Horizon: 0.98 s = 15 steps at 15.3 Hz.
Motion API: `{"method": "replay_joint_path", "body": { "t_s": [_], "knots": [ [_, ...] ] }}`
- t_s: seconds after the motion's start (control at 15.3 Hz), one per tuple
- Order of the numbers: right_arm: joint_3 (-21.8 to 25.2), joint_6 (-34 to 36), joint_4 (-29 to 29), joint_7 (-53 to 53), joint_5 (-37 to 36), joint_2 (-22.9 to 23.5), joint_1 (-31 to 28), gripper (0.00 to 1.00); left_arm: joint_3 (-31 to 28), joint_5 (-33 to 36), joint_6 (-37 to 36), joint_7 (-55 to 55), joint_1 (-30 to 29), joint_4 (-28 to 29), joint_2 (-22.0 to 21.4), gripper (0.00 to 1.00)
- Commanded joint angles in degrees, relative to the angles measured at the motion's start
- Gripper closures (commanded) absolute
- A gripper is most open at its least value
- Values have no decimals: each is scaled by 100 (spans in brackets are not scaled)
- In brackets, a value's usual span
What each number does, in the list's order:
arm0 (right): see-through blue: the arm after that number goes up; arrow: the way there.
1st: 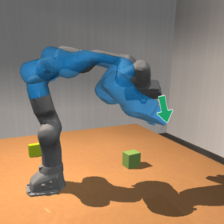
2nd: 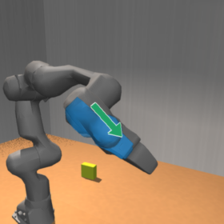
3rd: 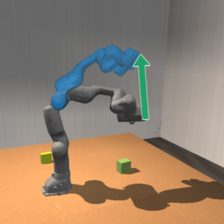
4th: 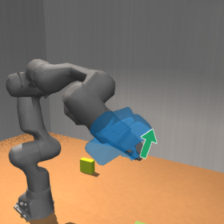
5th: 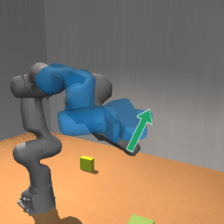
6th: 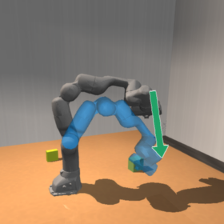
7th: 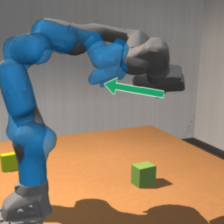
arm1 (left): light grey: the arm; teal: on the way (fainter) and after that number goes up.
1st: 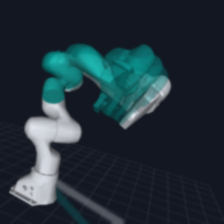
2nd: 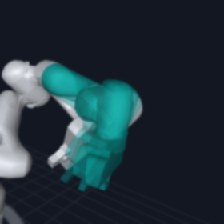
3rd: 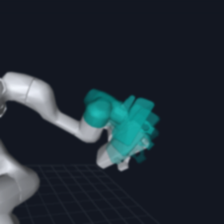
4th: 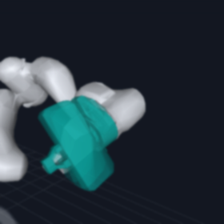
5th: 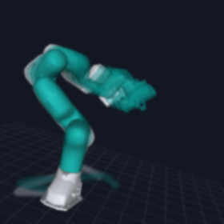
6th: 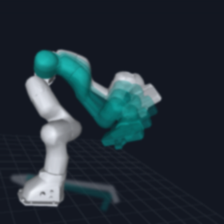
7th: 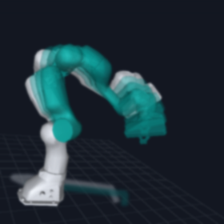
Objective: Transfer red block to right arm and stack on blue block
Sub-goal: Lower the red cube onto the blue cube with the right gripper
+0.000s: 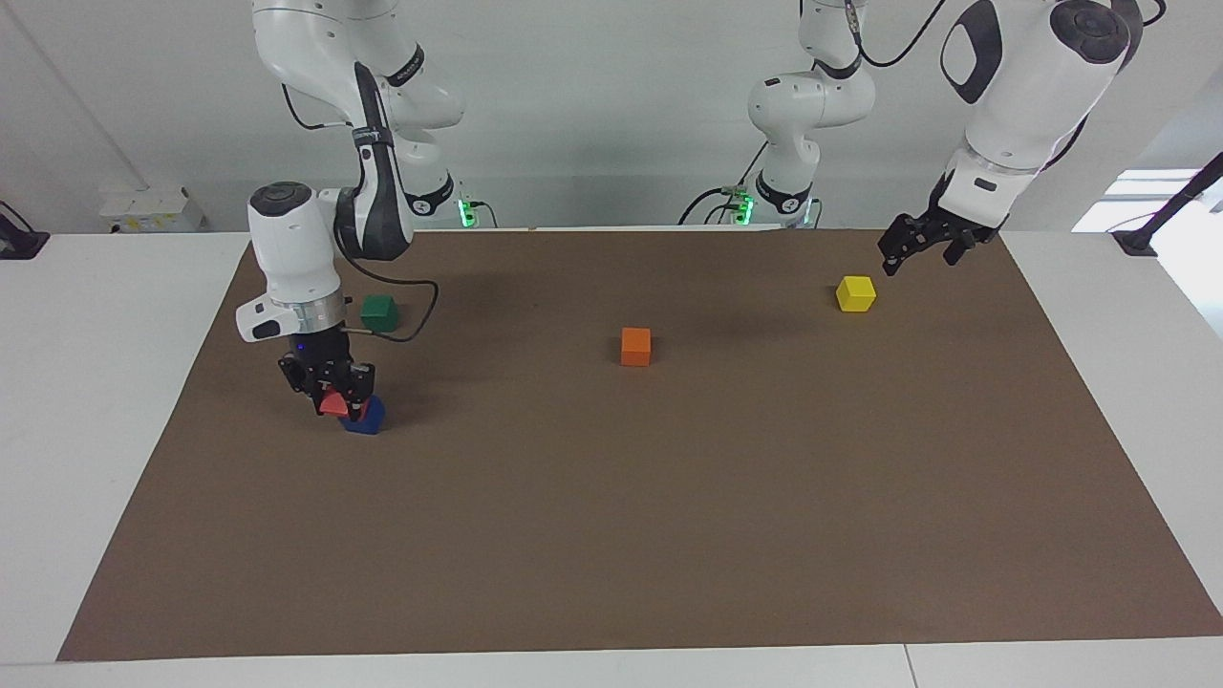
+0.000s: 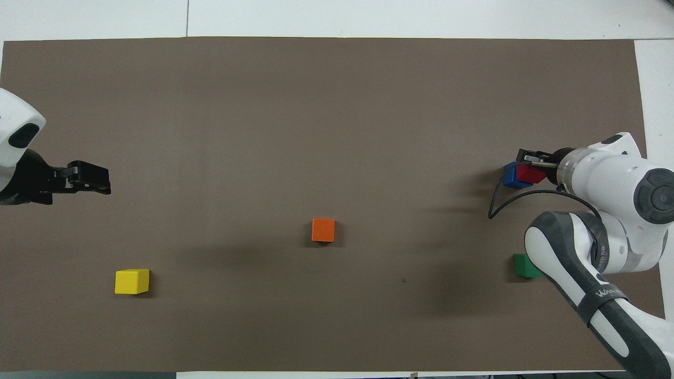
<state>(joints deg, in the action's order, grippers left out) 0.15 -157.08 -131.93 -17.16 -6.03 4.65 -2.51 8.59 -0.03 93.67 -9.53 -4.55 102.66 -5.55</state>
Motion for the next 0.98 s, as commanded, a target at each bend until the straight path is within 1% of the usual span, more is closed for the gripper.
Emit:
{"method": "replay_joint_path", "body": {
  "t_s": [0.0,0.33,0.39,0.52,0.59,0.65,0.78,0.91],
  "knots": [
    [-24,98,107,-314,-215,63,-4,100,-85,-76,2,30,42,52,-61,0],
    [-15,125,107,-279,-215,71,-13,100,-94,-76,2,30,-10,52,-61,0],
    [-23,125,107,-270,-215,72,-21,91,-86,-76,2,30,-10,52,-61,0],
    [-15,133,107,-279,-215,72,-30,38,-85,-76,2,30,-10,52,-61,0],
    [-23,134,107,-288,-215,72,-30,19,-85,-76,2,30,-10,52,-61,0],
    [-24,142,107,-305,-215,72,-39,7,-85,-76,2,30,-10,52,-61,0],
    [-15,142,107,-306,-215,63,-39,1,-85,-76,2,30,-10,52,-61,0],
    [-23,160,107,-314,-215,71,-39,0,-85,-76,2,30,-10,52,-61,0]
  ]
}}
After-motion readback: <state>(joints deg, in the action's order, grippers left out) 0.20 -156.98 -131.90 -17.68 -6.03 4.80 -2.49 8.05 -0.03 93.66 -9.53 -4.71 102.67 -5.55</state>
